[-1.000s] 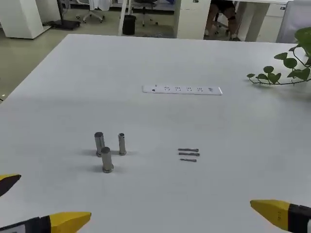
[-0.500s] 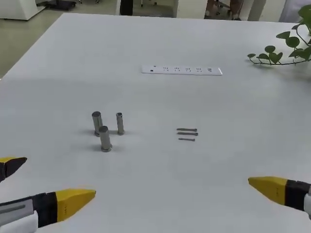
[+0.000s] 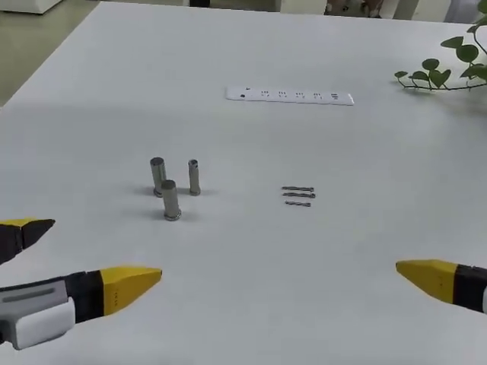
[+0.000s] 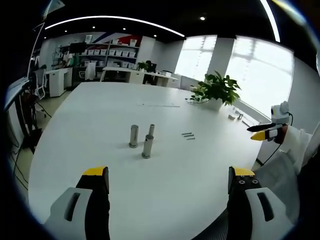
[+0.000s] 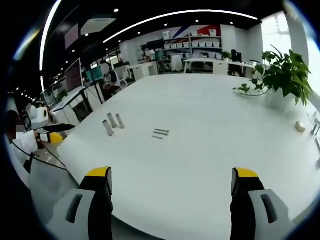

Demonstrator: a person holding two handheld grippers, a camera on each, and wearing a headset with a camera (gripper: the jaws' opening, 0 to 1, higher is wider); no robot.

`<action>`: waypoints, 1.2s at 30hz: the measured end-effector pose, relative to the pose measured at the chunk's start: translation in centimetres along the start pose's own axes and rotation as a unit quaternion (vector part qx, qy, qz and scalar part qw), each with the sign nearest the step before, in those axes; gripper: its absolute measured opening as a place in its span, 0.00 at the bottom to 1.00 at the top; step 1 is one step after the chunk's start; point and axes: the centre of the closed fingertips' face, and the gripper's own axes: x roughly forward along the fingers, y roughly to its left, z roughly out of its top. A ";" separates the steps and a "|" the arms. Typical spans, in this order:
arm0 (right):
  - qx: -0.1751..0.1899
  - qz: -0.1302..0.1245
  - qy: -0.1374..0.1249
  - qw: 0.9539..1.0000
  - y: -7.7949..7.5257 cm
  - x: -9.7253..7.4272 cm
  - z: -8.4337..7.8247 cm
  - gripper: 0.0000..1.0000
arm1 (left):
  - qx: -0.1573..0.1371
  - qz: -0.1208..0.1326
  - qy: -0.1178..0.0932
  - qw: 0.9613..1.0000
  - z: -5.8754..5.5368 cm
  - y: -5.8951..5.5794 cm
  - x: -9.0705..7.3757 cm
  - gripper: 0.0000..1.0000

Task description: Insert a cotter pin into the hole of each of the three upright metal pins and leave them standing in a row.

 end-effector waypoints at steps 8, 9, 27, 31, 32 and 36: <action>-0.005 -0.001 0.006 1.000 0.3 0.5 0.3 0.98 | -0.003 -0.001 -0.002 1.000 -0.1 0.7 -0.1 0.99; -0.005 -0.002 0.006 1.000 0.2 0.6 0.3 0.98 | -0.002 -0.001 0.000 1.000 -0.1 0.8 -0.2 0.99; 0.015 -0.004 0.002 1.000 -0.6 1.2 1.2 0.97 | 0.008 -0.001 0.003 1.000 1.3 2.0 1.1 0.99; 0.017 -0.004 0.000 1.000 -0.6 1.3 1.4 0.97 | 0.010 -0.005 0.006 1.000 1.4 1.9 1.6 0.99; 0.017 -0.004 -0.001 1.000 -0.6 1.4 1.5 0.97 | 0.010 -0.006 0.006 1.000 1.5 1.9 1.7 0.99; 0.019 -0.005 -0.004 1.000 -0.7 1.3 1.6 0.97 | 0.011 -0.009 0.009 1.000 1.5 1.9 2.0 0.99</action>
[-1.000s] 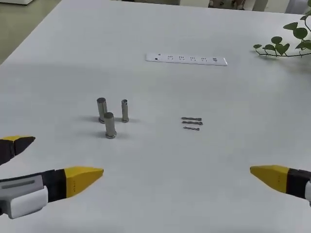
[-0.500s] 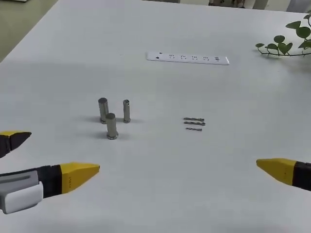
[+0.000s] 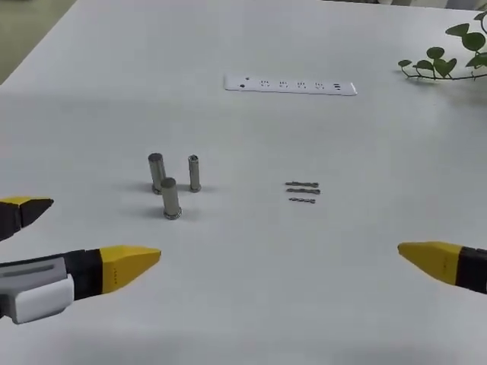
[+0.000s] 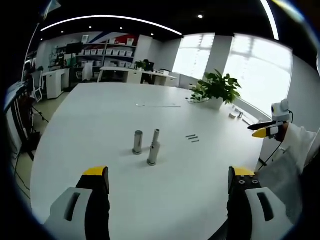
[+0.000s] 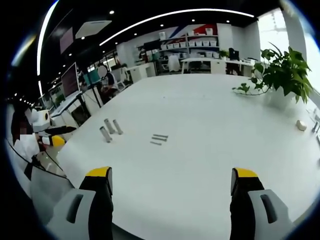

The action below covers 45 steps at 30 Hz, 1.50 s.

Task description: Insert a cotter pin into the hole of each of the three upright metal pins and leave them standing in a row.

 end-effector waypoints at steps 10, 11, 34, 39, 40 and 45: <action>0.004 0.000 0.003 1.000 0.0 0.0 -0.3 0.96 | 0.006 -0.012 0.007 1.000 0.3 -0.2 1.6 0.96; 0.004 0.000 0.005 1.000 0.0 -0.1 -0.4 0.96 | 0.005 -0.013 0.008 1.000 0.3 -0.2 1.7 0.95; 0.005 -0.005 0.016 1.000 0.0 0.1 -0.6 0.96 | 0.039 -0.043 0.008 0.998 1.8 0.0 5.3 0.83; 0.000 -0.006 0.025 1.000 0.1 0.4 -1.1 0.96 | 0.048 -0.048 0.008 0.998 2.0 0.0 5.9 0.81; 0.002 -0.004 0.024 1.000 0.1 0.5 -1.1 0.95 | 0.050 -0.048 0.009 0.998 2.1 0.0 6.1 0.80; 0.002 0.000 0.025 1.000 0.4 0.8 -1.2 0.95 | 0.057 -0.052 0.011 0.997 2.2 0.3 6.8 0.77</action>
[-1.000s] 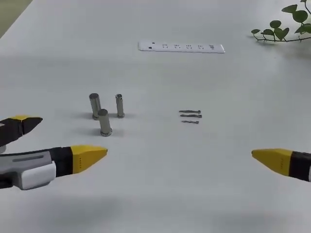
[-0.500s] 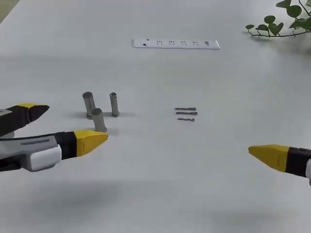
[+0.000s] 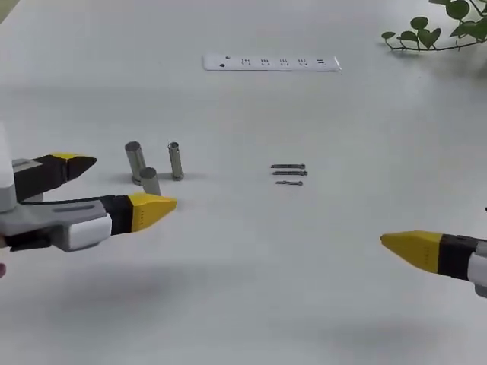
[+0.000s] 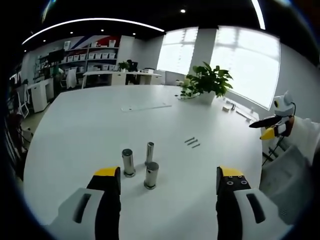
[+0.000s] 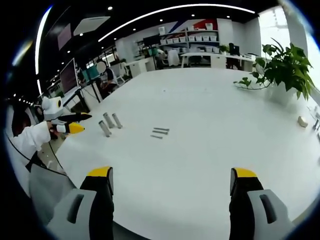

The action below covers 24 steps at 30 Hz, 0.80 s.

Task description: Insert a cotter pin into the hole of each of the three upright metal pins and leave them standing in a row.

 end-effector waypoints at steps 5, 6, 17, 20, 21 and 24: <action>0.003 0.002 0.001 1.000 -0.1 0.2 -0.1 0.95 | 0.019 -0.004 0.005 1.000 -0.1 0.1 0.9 0.73; 0.004 0.003 0.001 1.000 -0.2 0.2 -0.2 0.95 | 0.020 -0.005 0.006 1.000 -0.2 0.1 1.0 0.72; 0.005 0.009 0.007 1.000 -0.2 0.6 -0.5 0.95 | 0.023 -0.008 0.016 1.000 -1.0 0.3 2.6 0.58; 0.004 0.010 0.009 1.000 0.0 0.6 -0.6 0.95 | 0.023 -0.007 0.019 1.000 -1.1 0.5 3.0 0.54; 0.004 0.010 0.009 1.000 0.0 0.6 -0.6 0.95 | 0.023 -0.007 0.019 1.000 -1.1 0.6 3.1 0.54; 0.003 0.012 0.011 1.000 0.2 0.6 -0.6 0.95 | 0.022 -0.010 0.022 0.999 -1.2 0.7 3.4 0.51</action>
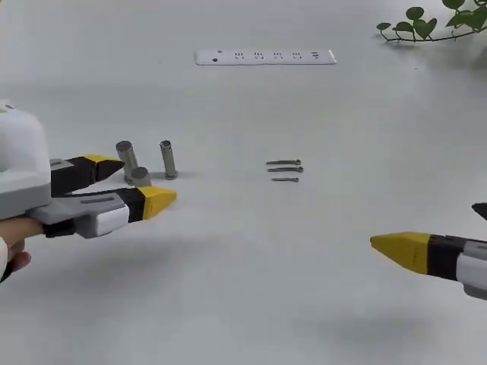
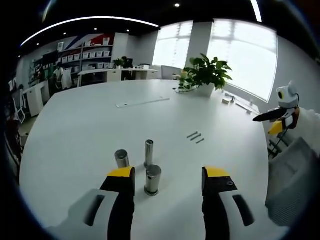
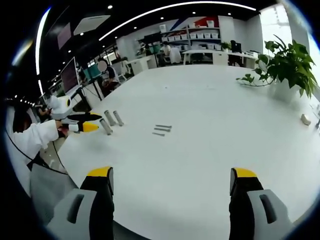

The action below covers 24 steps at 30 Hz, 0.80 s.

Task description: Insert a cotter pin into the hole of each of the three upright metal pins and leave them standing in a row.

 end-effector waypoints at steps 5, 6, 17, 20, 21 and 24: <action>-0.003 0.004 0.006 1.000 0.4 0.1 -0.1 0.95 | 0.004 -0.003 0.009 1.000 -0.4 0.2 0.5 0.48; -0.004 0.005 0.007 1.000 0.5 0.1 -0.2 0.95 | 0.004 -0.004 0.009 1.000 -0.4 0.2 0.5 0.48; -0.009 0.009 0.012 1.000 1.0 0.2 -0.1 0.94 | 0.011 -0.003 0.013 1.000 -0.7 1.3 1.4 0.37; -0.010 0.008 0.014 1.000 1.0 0.2 -0.2 0.94 | 0.015 -0.004 0.016 1.000 -0.9 1.4 1.5 0.35; -0.010 0.008 0.014 1.000 1.0 0.2 -0.2 0.94 | 0.017 -0.005 0.017 1.000 -0.9 1.4 1.6 0.34; -0.009 0.007 0.016 1.000 1.0 0.2 -0.3 0.94 | 0.021 -0.005 0.019 1.000 -1.1 1.4 1.7 0.30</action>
